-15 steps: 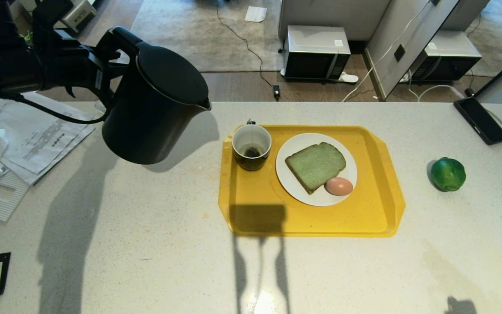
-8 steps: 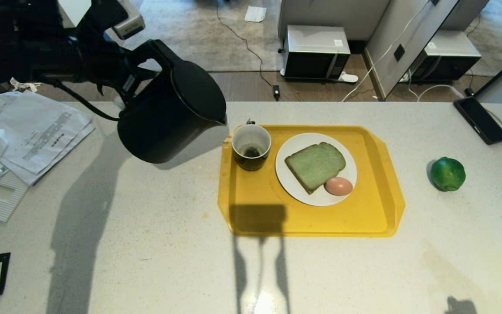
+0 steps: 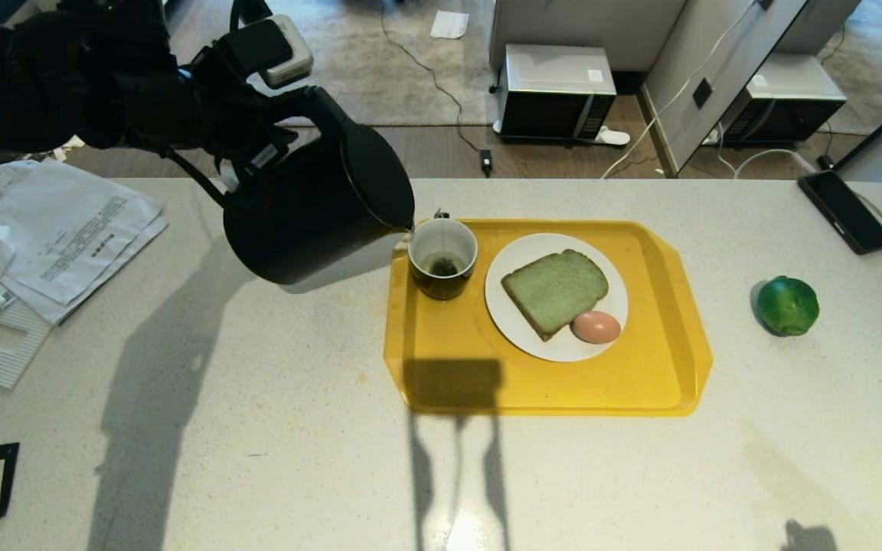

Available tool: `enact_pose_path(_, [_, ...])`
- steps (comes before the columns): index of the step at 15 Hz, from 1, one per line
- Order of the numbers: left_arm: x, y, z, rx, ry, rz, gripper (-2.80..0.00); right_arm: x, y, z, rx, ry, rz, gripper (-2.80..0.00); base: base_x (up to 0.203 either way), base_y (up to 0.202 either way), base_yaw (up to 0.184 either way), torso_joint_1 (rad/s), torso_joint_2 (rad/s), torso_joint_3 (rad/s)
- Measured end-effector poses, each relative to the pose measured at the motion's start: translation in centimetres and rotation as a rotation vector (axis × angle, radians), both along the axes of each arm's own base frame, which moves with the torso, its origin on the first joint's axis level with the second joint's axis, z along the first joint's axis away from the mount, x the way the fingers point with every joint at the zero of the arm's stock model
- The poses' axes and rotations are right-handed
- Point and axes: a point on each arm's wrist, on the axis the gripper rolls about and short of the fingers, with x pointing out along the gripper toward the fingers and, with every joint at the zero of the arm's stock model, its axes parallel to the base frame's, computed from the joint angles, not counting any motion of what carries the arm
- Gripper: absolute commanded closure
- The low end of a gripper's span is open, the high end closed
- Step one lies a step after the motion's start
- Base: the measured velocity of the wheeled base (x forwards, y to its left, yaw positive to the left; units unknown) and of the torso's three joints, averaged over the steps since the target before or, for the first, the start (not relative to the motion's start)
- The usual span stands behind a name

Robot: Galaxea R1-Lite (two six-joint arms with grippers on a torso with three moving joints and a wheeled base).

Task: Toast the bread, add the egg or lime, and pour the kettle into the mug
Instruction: Pour water into a cup

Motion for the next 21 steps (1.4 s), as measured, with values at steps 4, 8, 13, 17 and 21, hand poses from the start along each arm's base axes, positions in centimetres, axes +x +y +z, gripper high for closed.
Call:
enact_pose_path(4, [-0.5,-1.6,0.0,0.046,-0.012,0.006,0.00,0.0,0.0,0.0,0.000,0.000,0.000,0.00,0.000,0.000,0.000,0.000,0.00,0.000])
enact_pose_path(8, [-0.7,-3.1,-0.4,0.082,-0.012,0.021,0.00,0.0,0.0,0.0,0.000,0.000,0.000,0.00,0.000,0.000,0.000,0.000,0.00,0.000])
enact_pose_path(13, [-0.7,-3.7,-0.7,0.121,-0.014,0.028,0.00,0.0,0.0,0.0,0.000,0.001,0.000,0.00,0.000,0.000,0.000,0.000,0.00,0.000])
enact_pose_path(17, [-0.6,-3.8,-0.8,0.144,-0.015,0.040,0.00,0.0,0.0,0.0,0.000,0.000,0.000,0.00,0.000,0.000,0.000,0.000,0.00,0.000])
enact_pose_path(21, [-0.6,-4.0,-0.9,0.144,-0.015,0.039,0.00,0.0,0.0,0.0,0.000,0.000,0.000,0.00,0.000,0.000,0.000,0.000,0.00,0.000])
